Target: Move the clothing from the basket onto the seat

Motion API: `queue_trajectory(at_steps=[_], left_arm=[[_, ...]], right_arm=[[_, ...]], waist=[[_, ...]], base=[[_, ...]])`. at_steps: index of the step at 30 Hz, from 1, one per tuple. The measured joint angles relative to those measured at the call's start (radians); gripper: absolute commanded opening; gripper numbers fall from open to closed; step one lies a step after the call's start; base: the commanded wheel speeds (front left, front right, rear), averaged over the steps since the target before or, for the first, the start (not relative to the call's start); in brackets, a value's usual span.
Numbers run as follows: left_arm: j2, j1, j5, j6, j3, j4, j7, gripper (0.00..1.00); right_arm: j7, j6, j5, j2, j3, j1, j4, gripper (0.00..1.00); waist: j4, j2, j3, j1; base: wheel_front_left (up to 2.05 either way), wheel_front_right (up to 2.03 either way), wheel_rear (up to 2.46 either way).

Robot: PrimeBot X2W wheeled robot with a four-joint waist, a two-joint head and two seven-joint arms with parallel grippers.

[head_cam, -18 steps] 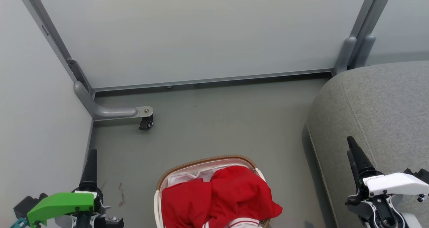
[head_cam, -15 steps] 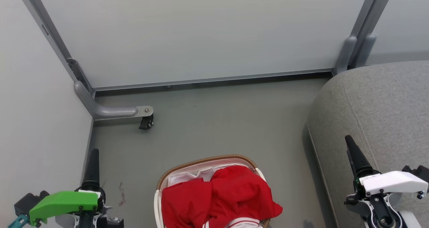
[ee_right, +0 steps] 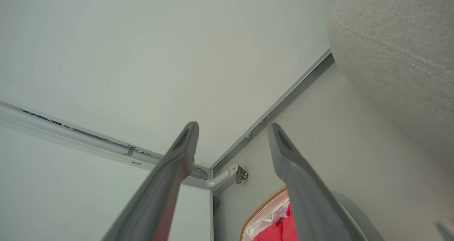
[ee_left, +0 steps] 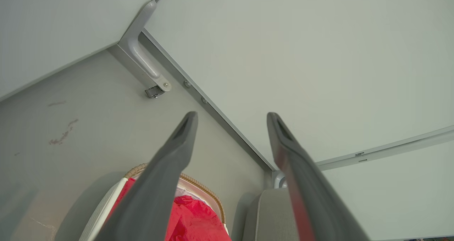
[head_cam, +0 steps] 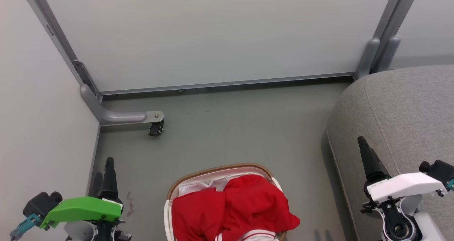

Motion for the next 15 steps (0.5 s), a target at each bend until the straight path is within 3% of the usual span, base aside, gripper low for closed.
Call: queue_trajectory(at_steps=[15], left_arm=[[0.023,-0.004,0.233,0.037,-0.06,0.026,-0.053,1.0]], right_arm=[[-0.053,0.0,-0.222,-0.018,0.034,-0.009,0.016,1.0]], waist=[[0.008,0.0,-0.001,0.0]], base=[[0.0,0.0,0.0]])
